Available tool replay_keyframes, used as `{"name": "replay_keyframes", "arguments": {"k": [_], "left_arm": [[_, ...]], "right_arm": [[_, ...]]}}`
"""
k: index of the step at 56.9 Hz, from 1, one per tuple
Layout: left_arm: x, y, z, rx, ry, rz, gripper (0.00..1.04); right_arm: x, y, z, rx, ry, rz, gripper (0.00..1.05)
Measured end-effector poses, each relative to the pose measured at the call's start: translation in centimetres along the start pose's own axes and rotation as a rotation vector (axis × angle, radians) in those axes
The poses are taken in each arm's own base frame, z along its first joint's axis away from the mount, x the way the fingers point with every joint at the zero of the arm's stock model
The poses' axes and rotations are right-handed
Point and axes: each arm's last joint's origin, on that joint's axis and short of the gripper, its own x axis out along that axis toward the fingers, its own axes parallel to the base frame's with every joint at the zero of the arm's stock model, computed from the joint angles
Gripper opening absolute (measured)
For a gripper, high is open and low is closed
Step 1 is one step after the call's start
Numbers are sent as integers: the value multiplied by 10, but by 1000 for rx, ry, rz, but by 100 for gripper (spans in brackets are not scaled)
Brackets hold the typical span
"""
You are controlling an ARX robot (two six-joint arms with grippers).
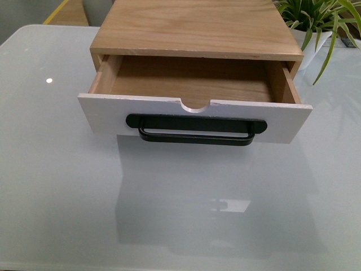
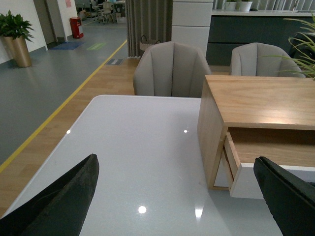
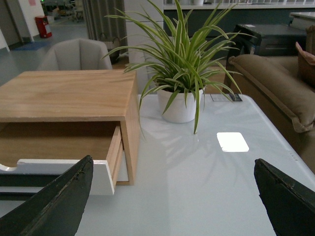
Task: Close drawer sideways
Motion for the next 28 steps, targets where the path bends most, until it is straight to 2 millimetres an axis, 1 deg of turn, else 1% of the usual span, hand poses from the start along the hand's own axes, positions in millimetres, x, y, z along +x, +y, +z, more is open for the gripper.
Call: {"name": "replay_keyframes", "arguments": {"k": [28], "left_arm": [[0,0,0,0,0,0,96]], "right_arm": [[0,0,0,0,0,0,96]]}}
